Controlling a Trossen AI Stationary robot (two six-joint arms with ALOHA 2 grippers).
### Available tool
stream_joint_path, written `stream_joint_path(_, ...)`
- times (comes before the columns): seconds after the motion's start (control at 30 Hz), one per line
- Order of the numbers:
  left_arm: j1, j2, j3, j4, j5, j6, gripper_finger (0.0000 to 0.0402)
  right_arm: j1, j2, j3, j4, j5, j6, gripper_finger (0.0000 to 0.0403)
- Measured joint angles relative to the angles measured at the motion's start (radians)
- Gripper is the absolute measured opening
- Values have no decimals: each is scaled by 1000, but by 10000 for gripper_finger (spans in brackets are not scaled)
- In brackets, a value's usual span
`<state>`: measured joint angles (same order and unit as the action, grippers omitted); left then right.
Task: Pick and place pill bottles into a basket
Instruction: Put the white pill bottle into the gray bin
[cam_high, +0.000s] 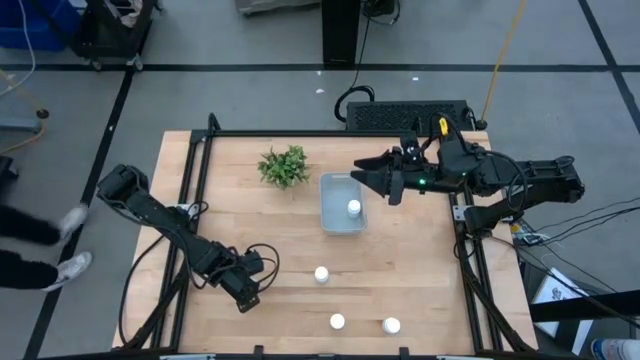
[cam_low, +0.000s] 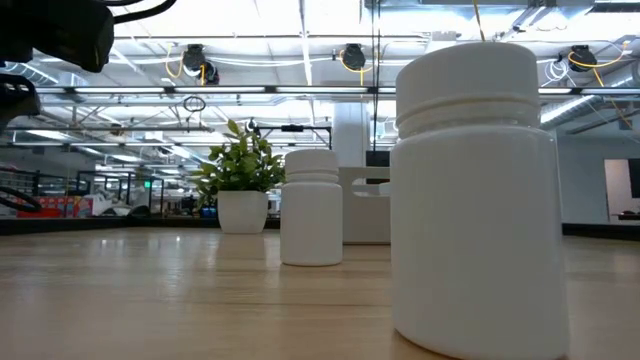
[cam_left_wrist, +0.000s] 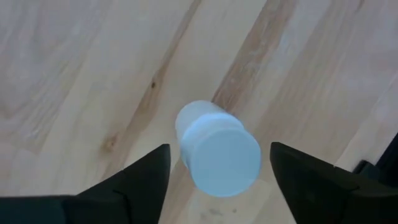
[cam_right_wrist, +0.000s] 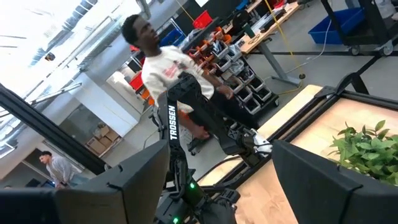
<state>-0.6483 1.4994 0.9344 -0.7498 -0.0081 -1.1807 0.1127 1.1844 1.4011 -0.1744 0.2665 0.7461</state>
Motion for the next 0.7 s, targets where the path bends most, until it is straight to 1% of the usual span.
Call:
stream_joint_path(0.17,0,0,0,9,-3,2,228,0,0,0,35,0,-15,281)
stream_joint_path(0.4,0,-1,0,27,-12,20,168,0,0,0,36,0,-18,281)
stream_joint_path(0.53,0,-1,1,29,-12,16,165,0,0,0,36,-1,-18,281)
stream_joint_path(0.7,3,-12,0,56,-15,9,189,0,0,0,36,-1,-18,281)
